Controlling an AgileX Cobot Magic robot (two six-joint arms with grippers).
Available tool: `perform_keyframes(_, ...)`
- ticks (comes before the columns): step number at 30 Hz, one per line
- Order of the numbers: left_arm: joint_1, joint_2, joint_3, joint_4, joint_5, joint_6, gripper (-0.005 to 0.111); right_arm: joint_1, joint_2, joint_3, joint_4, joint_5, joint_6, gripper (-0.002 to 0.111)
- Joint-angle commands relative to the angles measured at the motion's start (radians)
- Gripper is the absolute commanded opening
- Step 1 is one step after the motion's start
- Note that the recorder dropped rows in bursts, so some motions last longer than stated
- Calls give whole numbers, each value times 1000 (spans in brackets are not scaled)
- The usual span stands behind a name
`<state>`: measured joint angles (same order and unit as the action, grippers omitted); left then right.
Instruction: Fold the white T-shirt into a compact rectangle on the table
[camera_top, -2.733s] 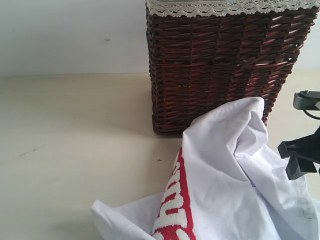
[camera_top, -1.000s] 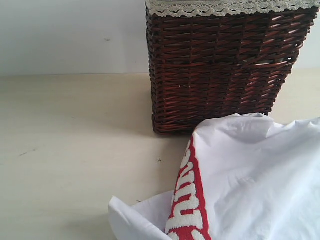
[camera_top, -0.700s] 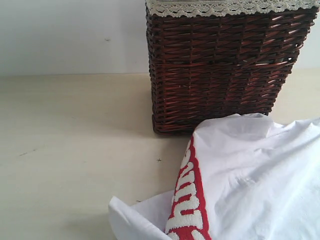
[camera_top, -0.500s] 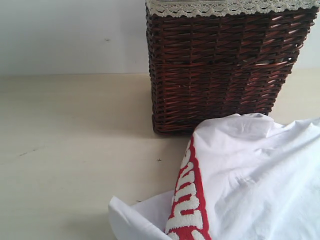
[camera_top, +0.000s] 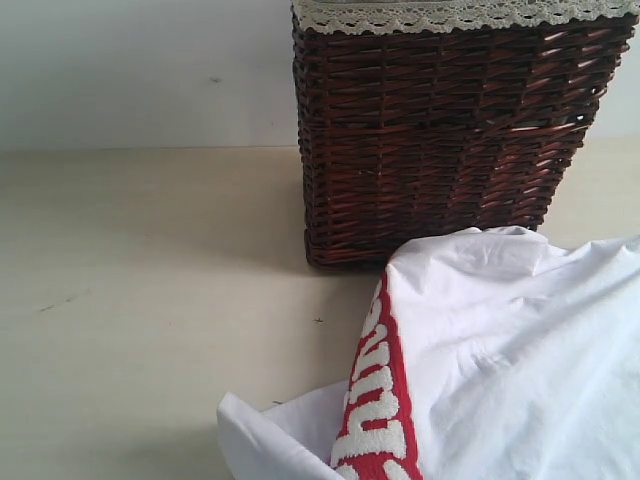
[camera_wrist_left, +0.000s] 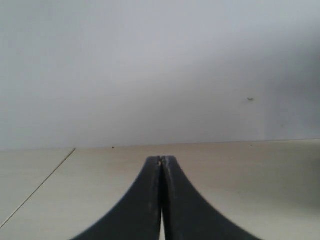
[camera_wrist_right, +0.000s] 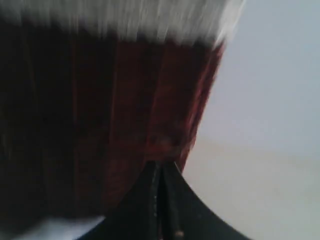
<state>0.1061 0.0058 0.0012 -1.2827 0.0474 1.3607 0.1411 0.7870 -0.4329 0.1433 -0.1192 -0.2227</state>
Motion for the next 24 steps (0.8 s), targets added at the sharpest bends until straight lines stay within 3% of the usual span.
perform_keyframes(1,3,-6,-1,-8,3,-4,0,2,-252,7,31,-92,9,0)
perform_keyframes(7,3,-6,-1,-8,3,-4,0,2,-600,65,31,132,-140,0)
perform_keyframes(11,3,-6,-1,-8,3,-4,0,2,-787,210,31,137,-281,0)
perform_keyframes(16,3,-6,-1,-8,3,-4,0,5,-787,306,31,110,-272,0)
perform_keyframes(24,3,-6,-1,-8,3,-4,0,5,-787,315,42,141,-266,0)
